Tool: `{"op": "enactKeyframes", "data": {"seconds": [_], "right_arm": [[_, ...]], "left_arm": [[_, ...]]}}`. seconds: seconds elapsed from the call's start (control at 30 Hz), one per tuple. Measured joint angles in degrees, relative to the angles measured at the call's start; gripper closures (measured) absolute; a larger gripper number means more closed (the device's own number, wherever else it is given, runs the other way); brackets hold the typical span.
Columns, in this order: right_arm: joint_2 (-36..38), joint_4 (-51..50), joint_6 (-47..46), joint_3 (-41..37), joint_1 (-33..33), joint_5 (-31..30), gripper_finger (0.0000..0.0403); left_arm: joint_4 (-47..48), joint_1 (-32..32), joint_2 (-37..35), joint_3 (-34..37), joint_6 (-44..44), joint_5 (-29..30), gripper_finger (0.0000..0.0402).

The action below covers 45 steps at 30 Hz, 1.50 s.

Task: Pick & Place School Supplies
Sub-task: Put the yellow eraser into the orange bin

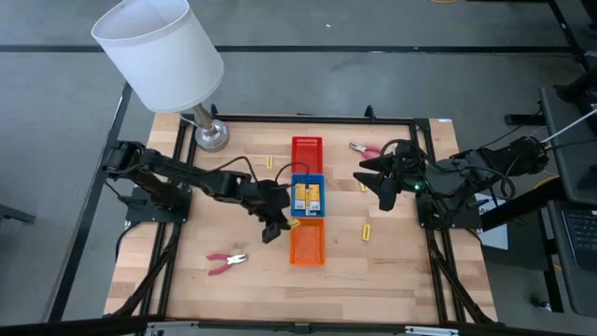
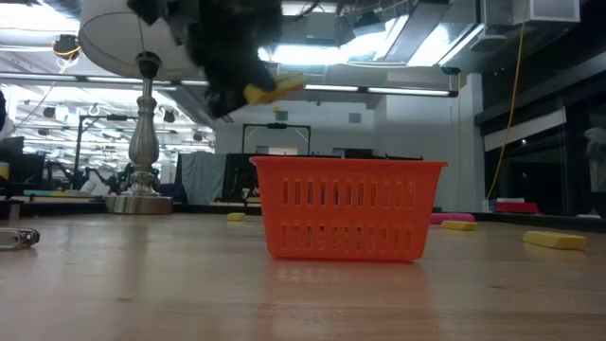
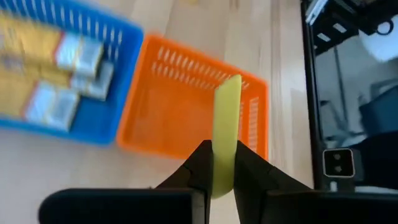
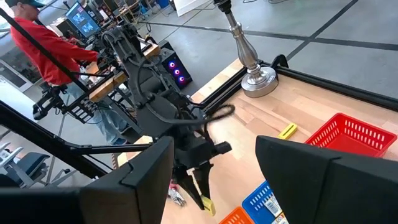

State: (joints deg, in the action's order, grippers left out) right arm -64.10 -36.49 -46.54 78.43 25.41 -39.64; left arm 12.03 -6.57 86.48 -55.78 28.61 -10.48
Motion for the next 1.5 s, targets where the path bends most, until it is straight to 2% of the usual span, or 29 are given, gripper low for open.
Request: {"op": "enactKeyframes", "data": {"seconds": [0.13, 0.27, 0.5, 0.73, 1.03, 1.13, 1.33, 1.43, 1.5], "right_arm": [[0.0, 0.0, -0.8, 0.0, 0.0, 0.0, 0.0170], [0.0, 0.0, -0.8, 0.0, 0.6, -0.2, 0.0170], [0.0, -0.4, -1.0, 0.0, 2.7, -3.0, 0.0169], [0.0, -0.6, -1.7, 0.0, 5.4, -5.7, 0.0169], [0.0, -1.0, -2.3, 0.0, 7.2, -8.0, 0.0170], [0.0, -1.0, -2.5, 0.0, 7.6, -8.0, 0.0169], [0.0, -1.0, -3.6, 0.0, 8.4, -8.0, 0.0170], [0.0, -1.1, -4.0, 0.0, 9.1, -9.1, 0.0170], [0.0, -1.2, -4.0, 0.0, 9.7, -10.4, 0.0170]], "left_arm": [[6.8, 0.4, 2.7, -6.8, -7.2, 1.6, 0.0370], [13.8, 0.4, 8.8, -14.4, -12.9, 1.4, 0.0370], [17.7, 0.3, 18.9, -23.8, -16.9, 0.3, 0.0370], [21.3, -0.1, 21.9, -24.6, -17.0, 0.3, 0.0344], [20.4, 0.3, 22.1, -24.7, -17.0, 0.5, 0.0324], [21.4, 0.6, 21.4, -24.7, -16.9, 5.8, 0.0308], [23.9, 3.0, 15.2, -24.7, -7.7, 23.7, 0.0275], [32.1, 4.6, 11.2, -24.7, 3.2, 34.0, 0.0268], [39.1, 6.3, 9.0, -24.4, 13.0, 38.0, 0.0268]]}}
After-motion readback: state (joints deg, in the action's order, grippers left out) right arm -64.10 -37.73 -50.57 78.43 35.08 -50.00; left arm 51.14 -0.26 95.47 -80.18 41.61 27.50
